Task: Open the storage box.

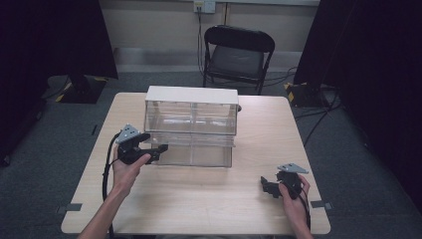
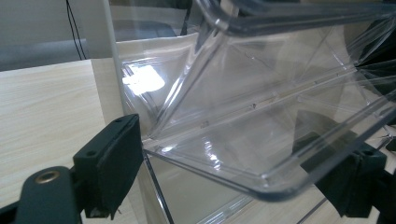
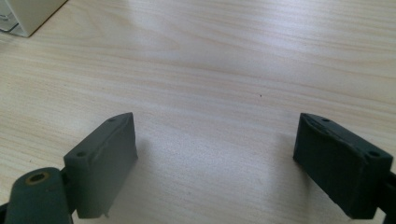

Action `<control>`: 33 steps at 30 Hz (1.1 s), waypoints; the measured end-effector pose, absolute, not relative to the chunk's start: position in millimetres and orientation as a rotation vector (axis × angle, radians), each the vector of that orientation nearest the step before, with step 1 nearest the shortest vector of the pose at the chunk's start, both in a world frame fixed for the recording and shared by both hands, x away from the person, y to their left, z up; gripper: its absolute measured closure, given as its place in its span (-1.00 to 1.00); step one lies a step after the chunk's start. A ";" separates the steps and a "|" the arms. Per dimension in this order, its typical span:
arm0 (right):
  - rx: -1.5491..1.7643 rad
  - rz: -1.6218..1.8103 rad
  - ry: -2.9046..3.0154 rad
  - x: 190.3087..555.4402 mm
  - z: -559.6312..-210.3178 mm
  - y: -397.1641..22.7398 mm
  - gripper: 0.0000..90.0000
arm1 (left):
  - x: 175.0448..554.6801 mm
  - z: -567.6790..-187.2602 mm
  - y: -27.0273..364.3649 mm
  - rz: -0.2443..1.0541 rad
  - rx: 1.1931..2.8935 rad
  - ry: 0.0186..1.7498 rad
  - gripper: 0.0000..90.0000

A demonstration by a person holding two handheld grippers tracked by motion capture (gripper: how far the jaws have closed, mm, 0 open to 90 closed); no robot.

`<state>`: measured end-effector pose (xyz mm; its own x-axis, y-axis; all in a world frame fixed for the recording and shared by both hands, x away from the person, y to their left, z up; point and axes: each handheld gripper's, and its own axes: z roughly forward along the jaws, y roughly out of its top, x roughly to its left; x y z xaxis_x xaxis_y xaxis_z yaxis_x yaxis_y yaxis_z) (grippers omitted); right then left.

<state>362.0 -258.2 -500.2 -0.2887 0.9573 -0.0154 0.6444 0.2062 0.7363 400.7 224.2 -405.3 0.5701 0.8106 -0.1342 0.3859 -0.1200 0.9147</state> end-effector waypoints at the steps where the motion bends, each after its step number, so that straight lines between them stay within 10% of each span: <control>1: 1.483 0.870 2.011 362.0 -500.1 -258.2 -0.72 | 400.7 -405.2 223.8 0.491 1.723 0.999 -0.65; 33: 1.483 0.869 2.011 362.0 -500.1 -258.2 -0.72 | 401.3 -390.3 220.9 0.469 1.702 1.005 -0.79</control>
<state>362.0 -258.2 -500.1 -0.2886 0.9573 -0.0157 0.6445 0.2063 0.7362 401.3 220.9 -390.3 0.5694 0.8056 -0.1637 0.3918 -0.0909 0.9156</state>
